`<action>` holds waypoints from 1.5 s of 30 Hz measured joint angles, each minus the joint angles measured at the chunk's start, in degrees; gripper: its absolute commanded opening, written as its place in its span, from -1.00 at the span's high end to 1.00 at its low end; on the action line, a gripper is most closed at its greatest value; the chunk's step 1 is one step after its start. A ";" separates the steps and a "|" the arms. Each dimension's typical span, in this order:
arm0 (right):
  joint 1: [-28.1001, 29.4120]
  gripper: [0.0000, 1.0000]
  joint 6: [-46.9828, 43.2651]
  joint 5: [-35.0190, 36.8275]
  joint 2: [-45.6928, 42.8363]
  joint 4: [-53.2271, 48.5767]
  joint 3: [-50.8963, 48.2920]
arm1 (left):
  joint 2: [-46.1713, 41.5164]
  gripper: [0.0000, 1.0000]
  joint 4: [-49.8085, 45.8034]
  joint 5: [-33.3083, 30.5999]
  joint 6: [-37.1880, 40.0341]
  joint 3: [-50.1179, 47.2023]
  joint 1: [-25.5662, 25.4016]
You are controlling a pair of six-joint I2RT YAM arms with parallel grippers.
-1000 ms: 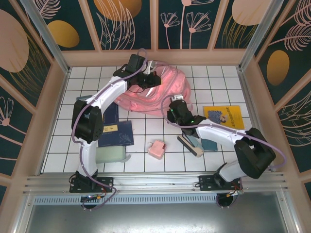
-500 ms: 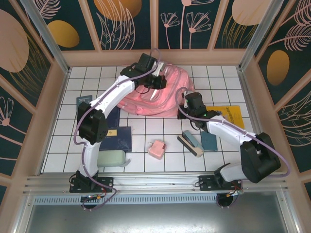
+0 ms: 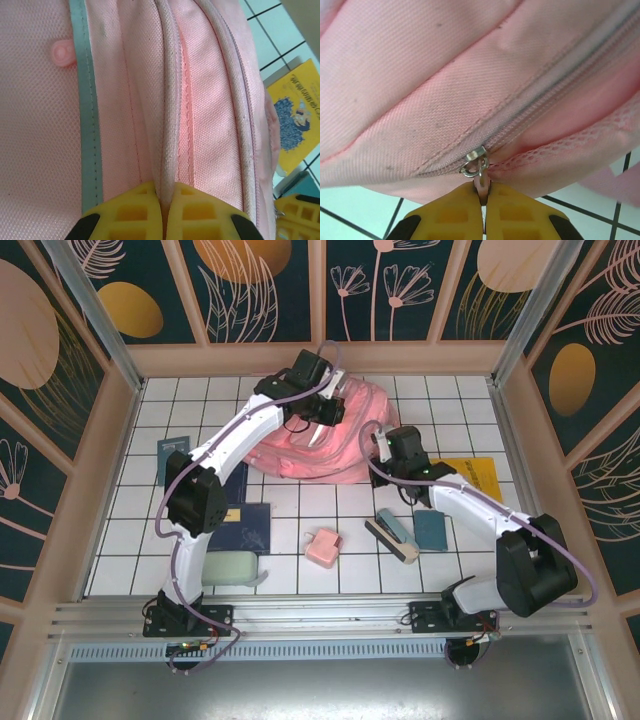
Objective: Pack the student bag
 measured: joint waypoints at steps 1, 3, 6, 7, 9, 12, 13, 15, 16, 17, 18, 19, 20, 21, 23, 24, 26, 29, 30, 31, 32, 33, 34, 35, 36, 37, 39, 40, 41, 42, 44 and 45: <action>0.68 0.83 -1.84 0.00 -0.13 -0.35 -0.02 | 0.31 1.00 -0.74 -0.81 0.11 0.55 -0.11; 1.79 0.82 -5.40 -0.24 -0.94 -0.61 -0.37 | 0.63 1.00 -2.14 -1.97 0.28 1.25 -0.24; 2.40 0.82 -9.64 -1.14 -3.19 -0.61 -1.62 | 0.63 1.00 -2.91 -2.36 0.28 1.40 0.02; 2.43 0.82 -10.93 -1.31 -4.15 -0.59 -2.12 | 0.61 1.00 -2.80 -2.32 0.31 1.27 0.20; 2.40 0.82 -13.35 -1.81 -5.88 -0.63 -2.97 | 0.26 1.00 -2.16 -2.25 0.52 0.24 0.48; 2.43 0.83 -16.61 -3.63 -6.84 -0.46 -3.19 | -0.44 1.00 -2.01 -1.92 1.16 -1.01 0.98; 2.43 0.85 -17.68 -3.96 -6.80 -0.48 -3.19 | -0.57 1.00 -1.99 -1.77 1.25 -1.09 1.16; 2.40 0.94 -19.30 -3.78 -6.01 -1.03 -2.86 | -0.81 1.00 -1.88 -1.62 1.57 -1.36 1.44; 2.38 0.98 -20.09 -3.61 -5.09 -1.22 -2.36 | -1.01 1.00 -1.68 -1.51 1.62 -1.64 1.51; 2.12 1.00 -20.52 -3.54 -4.28 -1.27 -1.92 | -1.20 1.00 -1.49 -1.51 1.75 -1.95 1.57; 1.77 1.00 -20.79 -3.43 -3.39 -1.27 -1.44 | -1.44 1.00 -1.20 -1.51 1.86 -2.47 1.60; 1.05 1.00 -20.74 -3.58 -2.82 -1.25 -1.09 | -1.70 1.00 -0.94 -1.49 2.03 -2.97 1.60; 0.24 1.00 -20.72 -3.74 -2.60 -1.27 -0.87 | -1.95 1.00 -0.52 -1.46 2.12 -3.48 1.60; -0.90 1.00 -20.65 -3.85 -2.54 -1.22 -0.68 | -2.19 1.00 -0.04 -1.46 2.25 -4.02 1.60; -2.80 1.00 -20.50 -4.11 -2.54 -1.18 -0.17 | -2.47 1.00 0.70 -1.51 2.54 -4.74 1.44; -3.63 1.00 -20.48 -4.11 -2.54 -1.18 0.22 | -2.49 1.00 1.05 -1.53 2.67 -5.03 1.22; -4.57 1.00 -20.37 -4.09 -2.54 -1.11 0.85 | -2.51 1.00 1.53 -1.70 3.04 -5.35 0.81; -5.46 1.00 -20.11 -4.04 -2.54 -0.72 1.11 | -2.51 1.00 1.90 -2.14 3.63 -5.66 -0.04; -6.03 1.00 -19.82 -4.00 -2.51 -0.70 1.18 | -2.51 1.00 1.88 -2.27 3.82 -5.66 -0.37; -6.80 1.00 -19.41 -3.82 -2.51 -0.68 1.27 | -2.51 1.00 1.88 -2.51 4.02 -5.66 -0.74; -7.58 1.00 -19.10 -3.67 -2.51 -0.59 1.38 | -2.51 1.00 1.88 -2.69 4.15 -5.66 -1.07; -8.66 1.00 -18.71 -3.28 -2.51 -0.35 1.49 | -2.51 1.00 1.90 -2.80 4.20 -5.70 -1.36; -9.68 1.00 -18.25 -2.69 -2.51 -0.13 1.64 | -2.56 1.00 1.97 -2.80 4.37 -5.77 -1.66; -10.45 1.00 -17.88 -2.23 -2.51 0.20 1.75 | -2.62 1.00 2.10 -2.78 4.46 -5.88 -1.84; -11.23 1.00 -17.49 -1.88 -2.51 0.57 1.88 | -2.71 1.00 2.23 -2.75 4.59 -5.99 -2.01; -11.89 1.00 -17.20 -1.53 -2.51 0.90 2.01 | -2.86 1.00 2.34 -2.69 4.70 -6.08 -2.16; -13.11 1.00 -16.39 -0.68 -2.51 2.03 2.23 | -3.45 1.00 2.23 -2.51 5.07 -6.49 -2.36; -13.88 1.00 -16.04 -0.33 -2.47 2.78 2.43 | -3.91 1.00 1.99 -2.32 5.42 -6.80 -2.49; -14.53 1.00 -15.76 0.07 -2.38 3.39 2.71 | -4.31 1.00 1.70 -2.14 5.73 -7.15 -2.67; -15.13 1.00 -15.54 0.33 -2.19 3.91 3.17 | -4.68 1.00 1.33 -2.10 6.10 -7.37 -2.91; -16.11 1.00 -15.10 0.37 -1.66 4.87 4.02 | -5.40 1.00 1.25 -2.10 6.80 -7.93 -3.45; -16.57 1.00 -14.91 0.31 -1.29 5.29 4.57 | -5.86 1.00 1.22 -2.10 7.10 -8.33 -3.78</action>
